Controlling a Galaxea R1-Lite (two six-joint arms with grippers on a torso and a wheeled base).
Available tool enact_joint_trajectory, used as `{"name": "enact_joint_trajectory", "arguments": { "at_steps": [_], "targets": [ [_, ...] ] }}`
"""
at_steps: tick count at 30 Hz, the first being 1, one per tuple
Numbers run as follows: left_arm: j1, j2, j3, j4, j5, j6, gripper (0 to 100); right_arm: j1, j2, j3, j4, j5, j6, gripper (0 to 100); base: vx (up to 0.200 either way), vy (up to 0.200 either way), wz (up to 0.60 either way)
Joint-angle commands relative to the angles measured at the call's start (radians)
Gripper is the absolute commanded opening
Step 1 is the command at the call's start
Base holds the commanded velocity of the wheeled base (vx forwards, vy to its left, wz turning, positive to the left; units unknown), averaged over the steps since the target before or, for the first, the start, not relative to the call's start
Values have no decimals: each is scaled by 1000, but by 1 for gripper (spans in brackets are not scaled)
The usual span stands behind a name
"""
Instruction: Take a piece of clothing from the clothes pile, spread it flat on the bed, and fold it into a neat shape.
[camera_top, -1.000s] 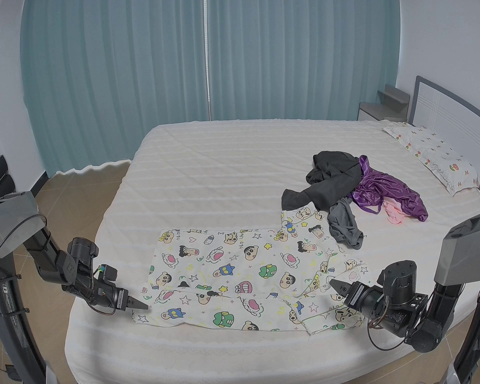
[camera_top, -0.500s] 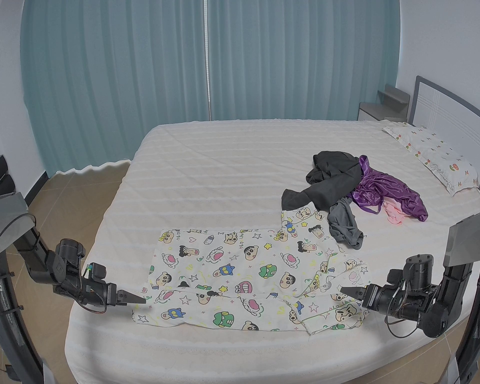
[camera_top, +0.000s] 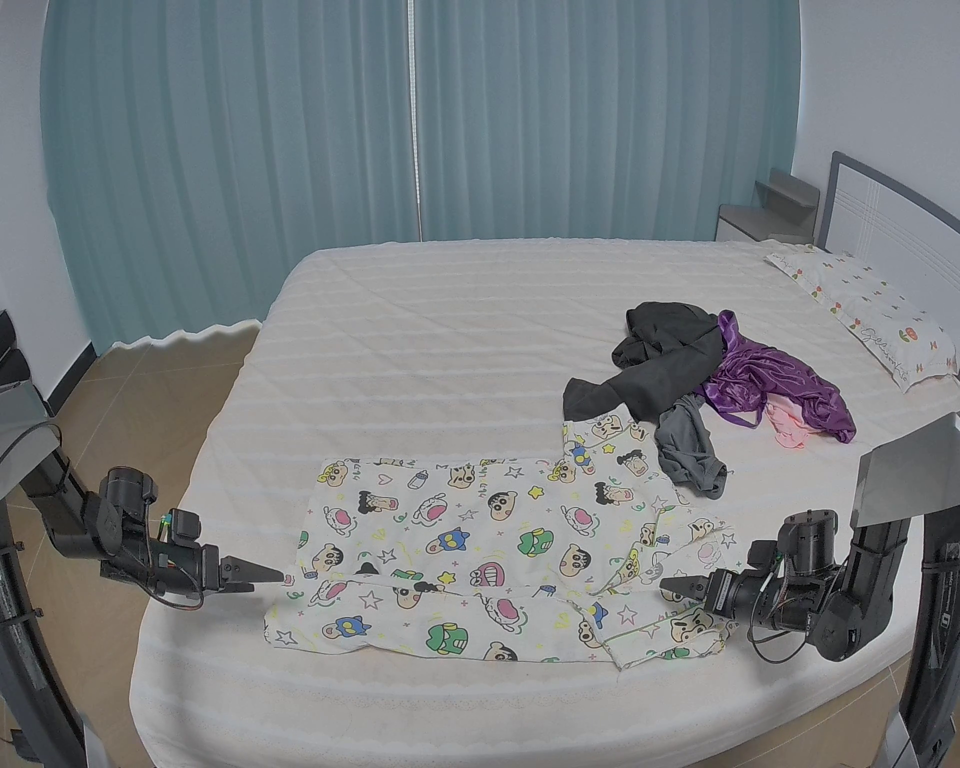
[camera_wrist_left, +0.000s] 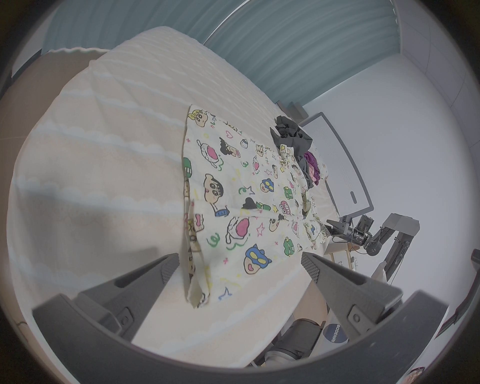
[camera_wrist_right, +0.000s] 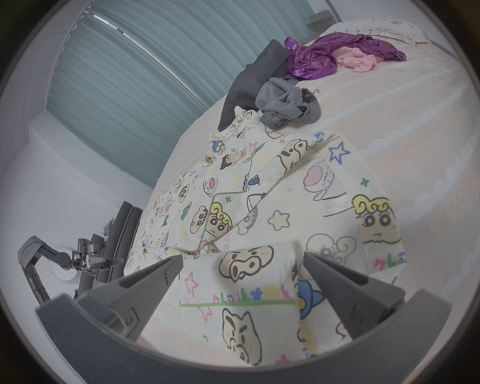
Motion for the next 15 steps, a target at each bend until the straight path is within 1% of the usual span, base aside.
{"name": "enact_joint_trajectory", "arguments": {
  "at_steps": [1,4,5,6,7,15],
  "targets": [
    [-17,53,-84,1,40,-19,100,18,35,-31,7,16,-1,100,0,0,0],
    [-33,85,-128,0,109,-17,100,18,37,-31,7,16,-10,100,0,0,0],
    [-37,91,-138,0,126,-16,100,18,37,-32,9,16,-14,0,0,0,0],
    [-37,91,-138,0,126,-16,100,18,37,-32,9,16,-14,0,0,0,0],
    [-53,103,-147,-5,152,-13,100,20,37,-34,18,16,-25,0,0,0,0],
    [-117,146,-185,-8,218,-11,100,18,35,-37,7,16,-31,0,0,0,0]
  ]
}}
